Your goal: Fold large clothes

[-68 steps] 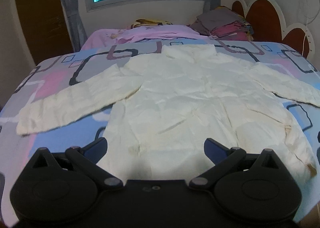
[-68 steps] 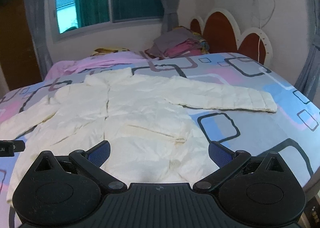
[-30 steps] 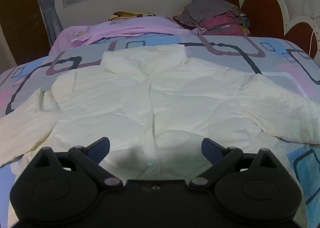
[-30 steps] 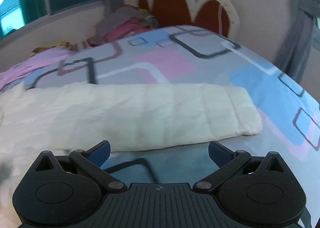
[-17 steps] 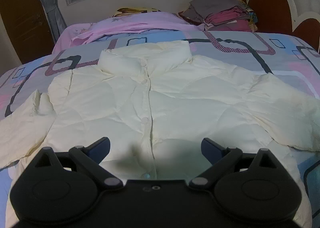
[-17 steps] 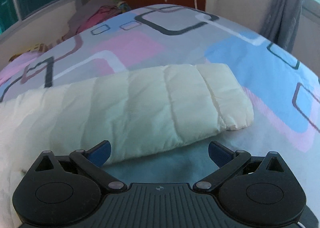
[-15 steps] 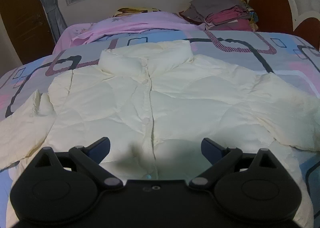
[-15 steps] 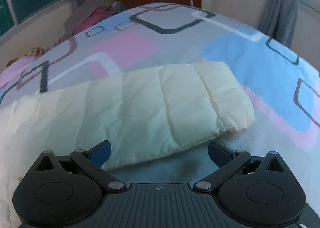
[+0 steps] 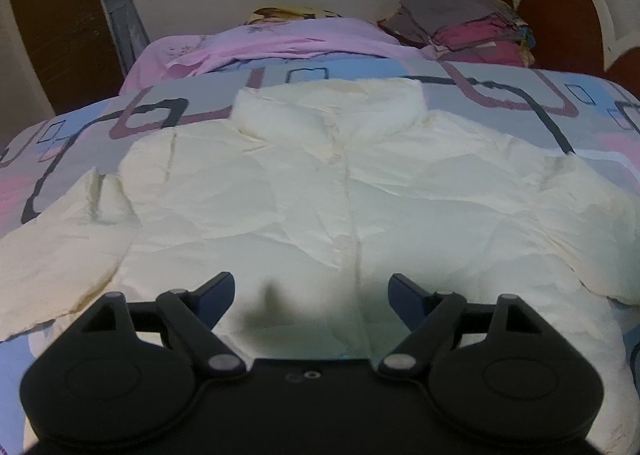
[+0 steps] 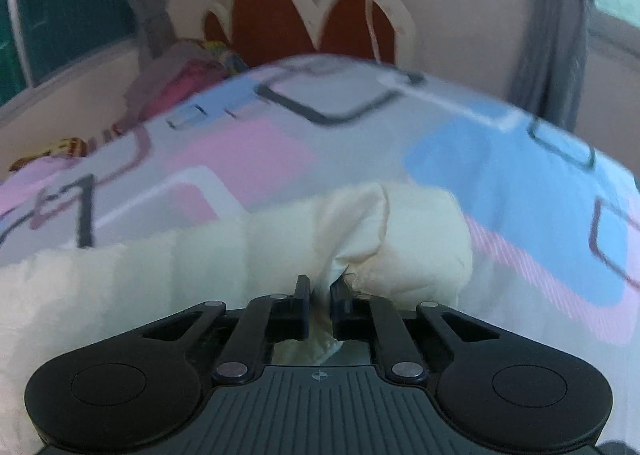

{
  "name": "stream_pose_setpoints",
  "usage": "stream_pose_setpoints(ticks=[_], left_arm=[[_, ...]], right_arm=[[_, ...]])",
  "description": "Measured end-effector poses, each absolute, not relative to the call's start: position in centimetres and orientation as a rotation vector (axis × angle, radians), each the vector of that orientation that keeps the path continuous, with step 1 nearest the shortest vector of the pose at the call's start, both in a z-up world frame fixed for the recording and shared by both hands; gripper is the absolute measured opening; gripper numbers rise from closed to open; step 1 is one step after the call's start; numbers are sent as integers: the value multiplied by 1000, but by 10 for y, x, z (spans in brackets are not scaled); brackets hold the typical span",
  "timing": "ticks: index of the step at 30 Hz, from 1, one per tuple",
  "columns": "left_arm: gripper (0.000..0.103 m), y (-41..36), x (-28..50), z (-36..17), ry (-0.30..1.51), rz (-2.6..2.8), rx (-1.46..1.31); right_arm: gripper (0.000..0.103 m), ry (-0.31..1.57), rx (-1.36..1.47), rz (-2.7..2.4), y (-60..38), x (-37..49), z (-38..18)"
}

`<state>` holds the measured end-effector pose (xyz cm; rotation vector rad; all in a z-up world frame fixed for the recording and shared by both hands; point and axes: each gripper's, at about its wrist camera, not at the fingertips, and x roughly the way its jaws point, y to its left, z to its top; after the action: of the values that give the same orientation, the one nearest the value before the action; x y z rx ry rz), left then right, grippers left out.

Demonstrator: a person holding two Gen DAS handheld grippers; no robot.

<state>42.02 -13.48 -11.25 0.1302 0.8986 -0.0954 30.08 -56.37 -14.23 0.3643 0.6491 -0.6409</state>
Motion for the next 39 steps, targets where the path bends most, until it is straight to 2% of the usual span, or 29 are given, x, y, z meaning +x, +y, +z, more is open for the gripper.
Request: stream_pose_setpoints(ticks=[10,19,22,26,27,28,29,30,39], left_arm=[[83,-70,424,-100,870,-38,55],[83,-2,425,-95,856,31,29],[83,15,426,-94,853,46,21],[83,24,428,-97,855,45,23],[83,25,428,-98,857,43,22],[83,25,429,-99,862,38,20],[83,23,430,-101,866,34,19],[83,21,430,-102,869,29,19],[83,-6,431,-110,885,-5,33]], right_arm=[[4,519,200,-298,-420,359,-84],[4,562,128,14,-256,398,-94],[5,608,112,21,-236,403,-107],[7,630,94,-90,-258,405,-113],[11,635,101,-120,-270,406,-114],[34,639,102,-149,-280,408,-116],[70,637,93,-188,-291,410,-118],[79,624,72,-217,-299,410,-119],[80,716,-36,-213,-332,442,-169]])
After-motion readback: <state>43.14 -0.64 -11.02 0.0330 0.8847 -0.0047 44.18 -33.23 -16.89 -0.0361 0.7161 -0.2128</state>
